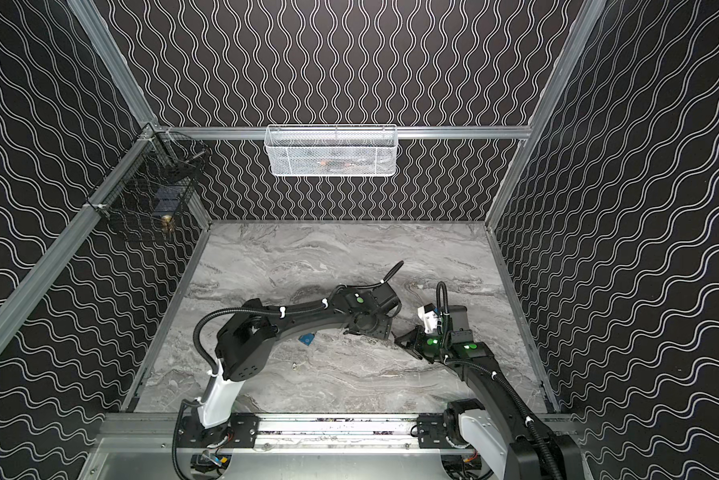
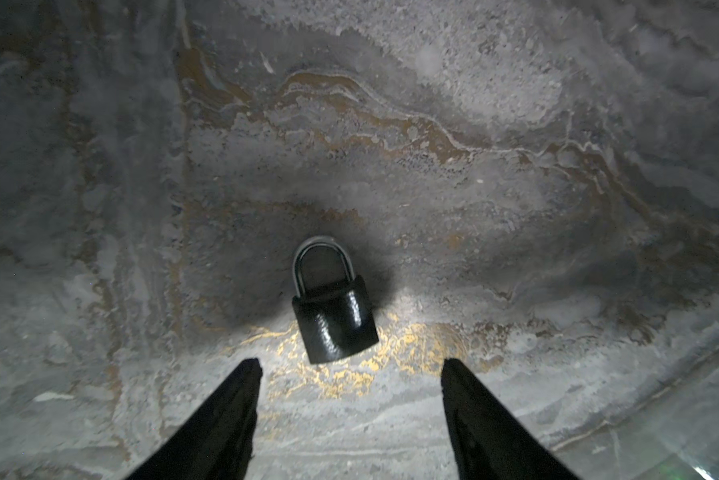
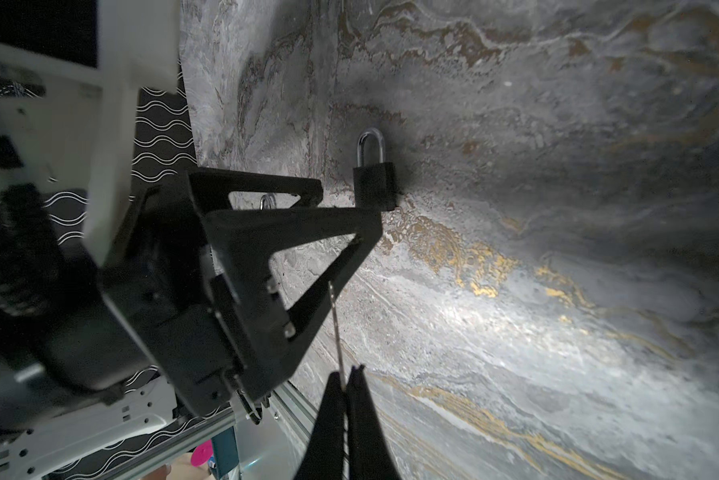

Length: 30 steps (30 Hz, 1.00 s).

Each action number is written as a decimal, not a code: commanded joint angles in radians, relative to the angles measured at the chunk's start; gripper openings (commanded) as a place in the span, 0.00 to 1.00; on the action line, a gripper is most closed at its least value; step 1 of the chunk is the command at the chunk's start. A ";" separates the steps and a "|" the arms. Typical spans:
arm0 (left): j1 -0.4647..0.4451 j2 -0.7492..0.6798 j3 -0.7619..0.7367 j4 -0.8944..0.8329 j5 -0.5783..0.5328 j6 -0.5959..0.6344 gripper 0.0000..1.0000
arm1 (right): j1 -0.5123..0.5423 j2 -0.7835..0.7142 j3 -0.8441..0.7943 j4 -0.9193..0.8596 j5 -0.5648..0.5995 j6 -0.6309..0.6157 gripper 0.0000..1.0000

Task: Unlock with the key
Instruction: 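Move the left gripper over the small black padlock and lower it, then close the left gripper on the black padlock body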

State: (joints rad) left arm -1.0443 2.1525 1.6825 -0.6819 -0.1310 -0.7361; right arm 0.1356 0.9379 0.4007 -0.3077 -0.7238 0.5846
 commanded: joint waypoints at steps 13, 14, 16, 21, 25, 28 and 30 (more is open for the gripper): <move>-0.003 0.111 0.052 -0.052 -0.075 -0.151 0.66 | -0.038 0.021 0.002 -0.001 -0.060 -0.058 0.00; -0.005 0.112 0.054 -0.058 -0.083 -0.155 0.66 | -0.039 0.021 0.001 -0.001 -0.062 -0.057 0.00; -0.008 0.108 0.051 -0.070 -0.102 -0.162 0.65 | -0.041 0.019 0.001 -0.001 -0.066 -0.057 0.00; -0.019 0.089 0.024 -0.069 -0.103 -0.166 0.62 | -0.042 0.018 0.012 -0.015 -0.062 -0.071 0.00; -0.022 0.085 0.005 -0.078 -0.098 -0.161 0.58 | -0.042 0.033 0.016 -0.010 -0.070 -0.075 0.00; -0.022 0.067 -0.026 -0.065 -0.096 -0.165 0.52 | -0.042 0.037 0.017 0.002 -0.081 -0.071 0.00; -0.020 0.061 -0.034 -0.061 -0.088 -0.160 0.50 | -0.042 0.042 0.024 -0.006 -0.083 -0.078 0.00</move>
State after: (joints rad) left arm -1.0649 2.2120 1.6669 -0.6762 -0.2752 -0.8753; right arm 0.0933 0.9756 0.4103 -0.3157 -0.7841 0.5262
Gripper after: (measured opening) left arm 0.506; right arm 0.055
